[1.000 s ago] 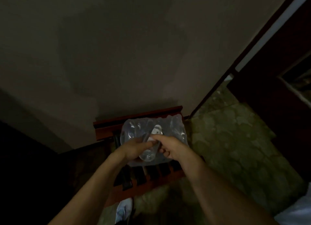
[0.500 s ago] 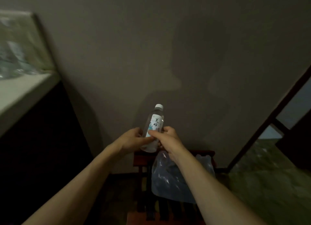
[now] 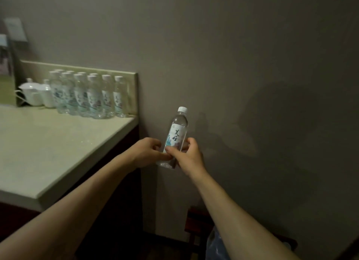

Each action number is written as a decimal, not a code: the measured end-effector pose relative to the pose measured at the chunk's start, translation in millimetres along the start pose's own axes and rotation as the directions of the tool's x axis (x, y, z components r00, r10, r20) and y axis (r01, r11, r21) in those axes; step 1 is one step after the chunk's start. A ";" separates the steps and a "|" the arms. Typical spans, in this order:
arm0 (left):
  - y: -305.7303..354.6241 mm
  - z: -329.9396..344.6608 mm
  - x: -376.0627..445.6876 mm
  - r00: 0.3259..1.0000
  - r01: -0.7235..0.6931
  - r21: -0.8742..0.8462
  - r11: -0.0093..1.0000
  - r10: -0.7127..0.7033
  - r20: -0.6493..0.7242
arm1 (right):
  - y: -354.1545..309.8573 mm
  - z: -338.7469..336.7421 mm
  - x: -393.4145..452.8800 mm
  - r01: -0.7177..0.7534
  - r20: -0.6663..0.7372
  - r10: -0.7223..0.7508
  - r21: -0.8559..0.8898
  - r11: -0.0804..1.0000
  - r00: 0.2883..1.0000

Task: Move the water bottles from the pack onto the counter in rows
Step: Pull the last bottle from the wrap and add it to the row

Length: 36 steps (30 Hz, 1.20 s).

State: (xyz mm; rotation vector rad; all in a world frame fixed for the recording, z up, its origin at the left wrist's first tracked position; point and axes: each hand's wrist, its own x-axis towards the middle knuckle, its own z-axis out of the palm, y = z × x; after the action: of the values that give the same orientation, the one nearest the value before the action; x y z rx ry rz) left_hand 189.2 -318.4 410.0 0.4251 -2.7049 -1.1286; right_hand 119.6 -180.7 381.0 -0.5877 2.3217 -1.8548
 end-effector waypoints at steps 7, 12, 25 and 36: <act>-34.9 -56.7 -2.5 0.993 -0.051 -0.093 0.994 0.041 -0.107 | -36.1 61.5 12.9 0.153 0.021 -0.152 -0.073 0.986 0.988; -78.1 -108.2 13.6 0.982 -0.087 -0.092 0.992 0.069 -0.177 | -57.6 128.6 32.3 0.233 0.030 -0.231 -0.103 0.967 0.972; -206.1 -213.3 108.1 0.971 -0.215 -0.013 0.977 0.213 -0.106 | -82.6 300.6 105.0 0.171 -0.109 -0.221 -0.345 0.923 0.969; -229.4 -208.1 165.3 0.962 -0.232 0.133 0.964 0.248 -0.115 | -74.1 326.4 146.5 0.074 -0.210 -0.192 -0.467 0.881 0.959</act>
State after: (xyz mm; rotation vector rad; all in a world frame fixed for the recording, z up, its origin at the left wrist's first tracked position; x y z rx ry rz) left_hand 133.9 -664.9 399.6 0.1720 -2.6290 -0.8487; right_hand 107.2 -545.6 393.7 -0.6012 2.9939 -1.5001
